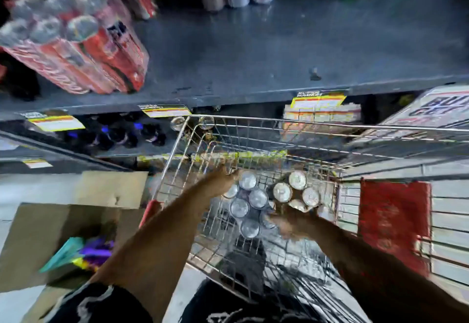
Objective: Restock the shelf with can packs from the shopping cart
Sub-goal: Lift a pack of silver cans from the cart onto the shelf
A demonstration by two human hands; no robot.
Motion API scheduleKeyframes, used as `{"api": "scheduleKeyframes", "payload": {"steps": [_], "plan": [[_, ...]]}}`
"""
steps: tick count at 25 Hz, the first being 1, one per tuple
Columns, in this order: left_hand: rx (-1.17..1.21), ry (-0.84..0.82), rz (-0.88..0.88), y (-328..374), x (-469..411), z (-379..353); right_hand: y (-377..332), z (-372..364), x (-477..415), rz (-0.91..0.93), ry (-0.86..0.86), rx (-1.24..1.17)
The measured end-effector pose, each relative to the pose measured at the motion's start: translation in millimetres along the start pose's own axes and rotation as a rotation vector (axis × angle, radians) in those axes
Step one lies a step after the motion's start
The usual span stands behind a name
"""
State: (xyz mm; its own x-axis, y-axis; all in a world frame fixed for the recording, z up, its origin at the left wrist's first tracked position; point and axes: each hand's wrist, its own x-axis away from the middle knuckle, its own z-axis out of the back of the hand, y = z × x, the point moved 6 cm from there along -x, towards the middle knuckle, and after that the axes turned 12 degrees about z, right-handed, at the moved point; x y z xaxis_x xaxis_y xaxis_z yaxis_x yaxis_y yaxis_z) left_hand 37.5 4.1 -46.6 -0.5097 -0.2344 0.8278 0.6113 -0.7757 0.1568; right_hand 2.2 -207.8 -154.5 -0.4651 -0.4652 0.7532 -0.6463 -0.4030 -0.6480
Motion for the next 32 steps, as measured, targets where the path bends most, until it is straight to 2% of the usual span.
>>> {"api": "scheduleKeyframes", "payload": {"steps": [4, 7, 9, 11, 15, 20, 24, 26, 29, 32], "plan": [[0.134, -0.006, 0.061, 8, -21, -4, -1, -23, 18, -0.027, 0.084, -0.036], [0.119, -0.018, 0.054, 12, -29, -7, -4, -28, 32, -0.204, 0.268, -0.2], [0.153, -0.011, 0.042, 8, -37, -6, -3, -37, 40, -0.312, 0.308, -0.248], [0.153, -0.039, 0.032, 8, -37, -5, 4, -45, 41, -0.339, 0.314, -0.27], [0.249, -0.042, 0.067, 3, -25, -3, -5, -46, 47, -0.304, 0.456, -0.266], [0.491, 0.035, 0.259, -30, -5, -5, -37, -26, 59, -0.105, 0.49, -0.067], [0.745, 0.115, 0.33, -37, 41, 8, -78, -12, 84, 0.061, 0.483, 0.132], [0.857, 0.14, 0.31, -33, 67, 22, -105, -7, 104, 0.176, 0.49, 0.181], [1.061, 0.116, 0.241, -25, 93, 44, -161, 5, 148, 0.331, 0.622, 0.378], [1.304, 0.234, 0.11, -6, 141, 72, -215, 14, 191, 0.504, 0.715, 0.453]]}}
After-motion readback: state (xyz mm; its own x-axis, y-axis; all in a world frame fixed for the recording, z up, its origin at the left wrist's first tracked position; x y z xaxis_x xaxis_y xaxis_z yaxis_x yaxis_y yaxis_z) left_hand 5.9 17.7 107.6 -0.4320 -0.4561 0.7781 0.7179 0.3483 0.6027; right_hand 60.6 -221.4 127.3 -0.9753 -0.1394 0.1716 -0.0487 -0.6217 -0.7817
